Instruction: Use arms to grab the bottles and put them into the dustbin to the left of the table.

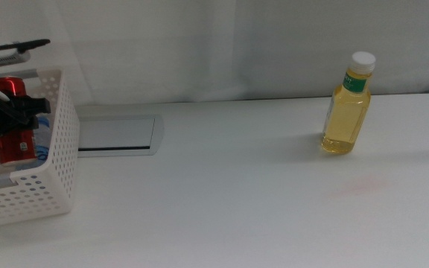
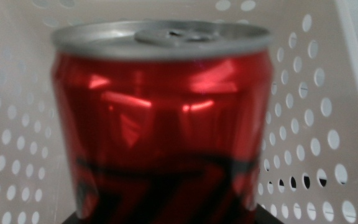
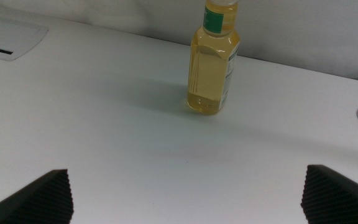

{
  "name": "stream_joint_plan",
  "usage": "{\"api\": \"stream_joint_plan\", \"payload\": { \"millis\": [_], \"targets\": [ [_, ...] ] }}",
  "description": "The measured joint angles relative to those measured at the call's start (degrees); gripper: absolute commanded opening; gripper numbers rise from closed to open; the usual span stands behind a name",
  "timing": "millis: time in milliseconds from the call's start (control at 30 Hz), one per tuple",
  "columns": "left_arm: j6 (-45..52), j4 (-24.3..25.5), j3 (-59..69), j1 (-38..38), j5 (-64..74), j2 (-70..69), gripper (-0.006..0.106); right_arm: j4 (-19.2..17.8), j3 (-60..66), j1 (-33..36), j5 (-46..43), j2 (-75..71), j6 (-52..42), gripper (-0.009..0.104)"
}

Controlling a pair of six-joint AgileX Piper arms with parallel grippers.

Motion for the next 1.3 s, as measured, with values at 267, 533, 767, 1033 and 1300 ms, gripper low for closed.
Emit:
{"api": "stream_joint_plan", "payload": {
  "millis": [267, 533, 767, 1033, 1300],
  "targets": [
    [-0.09, 0.0, -0.19, 0.0, -0.85, 1.0, 0.015, 0.0, 0.0, 0.0, 0.0, 0.0, -0.25, 0.103],
    [-0.46, 0.0, -0.27, 0.0, -2.28, 1.0, 0.093, 0.0, 0.0, 0.0, 0.05, 0.0, -0.25, 0.103],
    [-1.01, 0.15, -0.31, 0.0, -2.42, -0.21, 0.093, 0.0, 0.0, 0.0, 0.05, 0.0, -0.25, 0.103],
    [-1.12, 0.15, -0.31, 0.0, -2.7, -8.72, 0.093, 0.0, 0.0, 0.0, 0.05, 0.0, -0.06, 0.103],
    [0.37, 0.15, -0.4, -4.84, -2.81, -22.58, 0.093, 0.0, 0.0, 0.0, -0.06, 0.0, -0.06, 0.103]
  ]
}}
